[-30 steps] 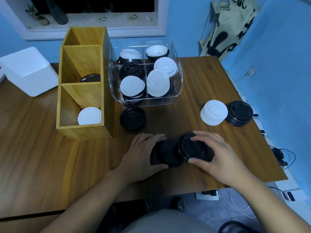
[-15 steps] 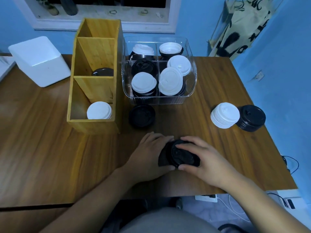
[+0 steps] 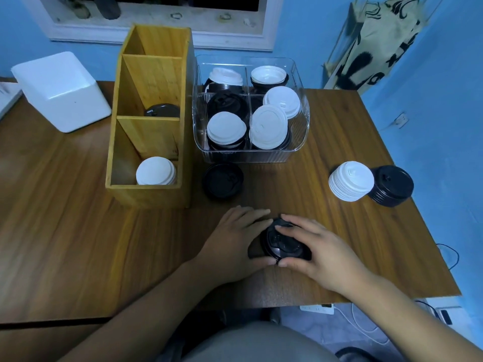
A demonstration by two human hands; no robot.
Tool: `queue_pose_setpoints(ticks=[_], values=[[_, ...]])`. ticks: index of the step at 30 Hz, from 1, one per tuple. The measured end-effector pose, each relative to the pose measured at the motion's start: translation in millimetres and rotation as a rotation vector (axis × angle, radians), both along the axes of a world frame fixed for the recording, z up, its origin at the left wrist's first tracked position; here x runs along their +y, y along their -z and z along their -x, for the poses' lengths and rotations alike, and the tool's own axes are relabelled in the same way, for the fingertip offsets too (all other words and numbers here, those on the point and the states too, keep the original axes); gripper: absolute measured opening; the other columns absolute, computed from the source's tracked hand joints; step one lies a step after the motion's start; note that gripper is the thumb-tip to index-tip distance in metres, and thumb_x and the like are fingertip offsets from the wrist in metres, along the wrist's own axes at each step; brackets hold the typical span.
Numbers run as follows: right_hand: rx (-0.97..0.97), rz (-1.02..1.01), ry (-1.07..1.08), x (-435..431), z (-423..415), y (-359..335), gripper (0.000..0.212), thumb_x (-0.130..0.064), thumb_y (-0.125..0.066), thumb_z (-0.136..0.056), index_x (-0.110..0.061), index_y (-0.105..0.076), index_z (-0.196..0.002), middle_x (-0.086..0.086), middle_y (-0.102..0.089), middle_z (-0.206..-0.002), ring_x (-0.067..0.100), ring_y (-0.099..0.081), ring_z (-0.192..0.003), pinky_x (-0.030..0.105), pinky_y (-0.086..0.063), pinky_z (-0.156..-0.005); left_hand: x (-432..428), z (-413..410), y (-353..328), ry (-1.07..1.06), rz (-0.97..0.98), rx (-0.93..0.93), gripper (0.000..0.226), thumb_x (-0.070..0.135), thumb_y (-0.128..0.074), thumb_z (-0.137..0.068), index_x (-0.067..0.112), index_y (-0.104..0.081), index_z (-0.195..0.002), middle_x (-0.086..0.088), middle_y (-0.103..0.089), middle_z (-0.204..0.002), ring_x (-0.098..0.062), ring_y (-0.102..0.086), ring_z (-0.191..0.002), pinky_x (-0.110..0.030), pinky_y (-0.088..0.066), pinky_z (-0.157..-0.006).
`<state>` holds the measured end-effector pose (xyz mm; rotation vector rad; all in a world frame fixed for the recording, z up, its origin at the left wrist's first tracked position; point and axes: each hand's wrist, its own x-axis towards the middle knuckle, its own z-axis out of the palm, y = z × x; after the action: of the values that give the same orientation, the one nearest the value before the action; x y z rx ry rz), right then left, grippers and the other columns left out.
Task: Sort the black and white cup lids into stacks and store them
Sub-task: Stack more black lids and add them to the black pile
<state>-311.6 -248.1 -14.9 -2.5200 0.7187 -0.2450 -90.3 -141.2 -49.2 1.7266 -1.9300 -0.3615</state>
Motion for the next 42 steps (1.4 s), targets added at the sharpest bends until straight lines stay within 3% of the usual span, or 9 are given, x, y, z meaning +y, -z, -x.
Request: queue_pose_setpoints(ticks=[7,12,16,19,27,31,35,38,42], values=[[-0.06,0.018,-0.016,5.3,-31.7,2.4,0.072,-0.071,-0.066,-0.08,-0.029,-0.059,-0.137,-0.018,-0.05,-0.145,0.007,-0.042,-0.124,0.029,-0.045,-0.103,14.4,-8.4,-8.2,-0.052,-0.001,0.007,0.086,0.071,-0.07,-0.078,0.013,-0.053,-0.14,0.0,-0.058,-0.136,-0.017,-0.048,-0.128,-0.036,-0.033,-0.116],[-0.141,-0.156,-0.086,-0.6,-81.2,-6.0,0.05,-0.059,-0.042,-0.1,-0.03,-0.058,-0.137,-0.016,-0.053,-0.144,0.004,-0.047,-0.125,0.023,-0.043,-0.103,45.8,-40.7,-16.5,-0.156,0.014,0.036,0.081,0.067,-0.072,-0.078,0.012,-0.058,-0.135,0.0,-0.063,-0.126,-0.014,-0.05,-0.119,-0.01,-0.018,-0.114],[-0.111,0.196,-0.108,-19.1,-119.4,1.6,0.041,-0.031,-0.061,-0.099,-0.021,-0.058,-0.139,-0.003,-0.052,-0.145,0.017,-0.052,-0.118,0.03,-0.05,-0.096,59.3,-52.1,-17.9,-0.176,-0.019,0.027,0.082,0.068,-0.074,-0.079,0.013,-0.057,-0.138,0.003,-0.059,-0.131,-0.012,-0.047,-0.125,-0.01,-0.017,-0.115],[-0.047,0.392,-0.15,-30.9,-138.8,8.9,0.031,-0.027,-0.062,-0.096,-0.019,-0.066,-0.126,0.001,-0.063,-0.121,0.023,-0.055,-0.1,0.041,-0.056,-0.076,58.1,-53.1,-22.0,-0.185,-0.046,0.052,0.082,0.069,-0.075,-0.077,0.016,-0.057,-0.137,0.005,-0.059,-0.13,-0.01,-0.047,-0.125,-0.008,-0.017,-0.113],[-0.049,0.488,-0.226,-39.6,-82.1,-43.5,0.016,-0.023,-0.052,-0.098,-0.021,-0.068,-0.095,-0.004,-0.048,-0.093,0.018,-0.035,-0.089,0.034,-0.029,-0.082,60.8,-53.5,-21.7,-0.22,-0.087,0.064,0.083,0.073,-0.073,-0.075,0.023,-0.054,-0.139,0.012,-0.056,-0.133,-0.005,-0.044,-0.129,-0.006,-0.016,-0.11],[0.132,0.529,-0.406,-35.3,-85.7,-65.2,0.015,-0.03,-0.051,-0.082,-0.023,-0.057,-0.07,-0.007,-0.045,-0.084,0.018,-0.036,-0.085,0.036,-0.032,-0.081,58.3,-53.5,-23.2,-0.222,-0.078,0.049,0.082,0.074,-0.072,-0.074,0.023,-0.056,-0.136,0.012,-0.057,-0.13,-0.005,-0.044,-0.126,-0.003,-0.012,-0.109],[0.259,0.467,-0.571,-27.1,-94.8,-44.4,0.009,-0.032,-0.055,-0.078,-0.026,-0.061,-0.077,-0.009,-0.053,-0.087,0.016,-0.043,-0.09,0.034,-0.039,-0.079,57.2,-54.1,-20.5,-0.227,-0.085,0.022,0.084,0.077,-0.07,-0.073,0.026,-0.054,-0.137,0.014,-0.055,-0.131,-0.003,-0.042,-0.127,-0.01,-0.018,-0.107],[0.1,0.248,-0.46,-26.7,-76.1,-22.0,0.015,-0.014,-0.06,-0.08,-0.022,-0.065,-0.093,-0.008,-0.059,-0.106,0.012,-0.054,-0.101,0.037,-0.048,-0.087,57.6,-53.8,-18.8,-0.234,-0.083,0.02,0.083,0.077,-0.07,-0.073,0.027,-0.053,-0.137,0.016,-0.055,-0.131,-0.003,-0.042,-0.127,-0.015,-0.022,-0.107],[-0.308,0.003,0.05,-16.9,-40.0,-11.3,0.02,-0.004,-0.076,-0.081,-0.015,-0.07,-0.097,-0.004,-0.066,-0.109,0.01,-0.064,-0.108,0.038,-0.052,-0.093,58.1,-53.5,-16.8,-0.238,-0.077,0.021,0.083,0.076,-0.07,-0.073,0.029,-0.051,-0.138,0.017,-0.054,-0.132,-0.002,-0.041,-0.128,-0.017,-0.023,-0.108]])
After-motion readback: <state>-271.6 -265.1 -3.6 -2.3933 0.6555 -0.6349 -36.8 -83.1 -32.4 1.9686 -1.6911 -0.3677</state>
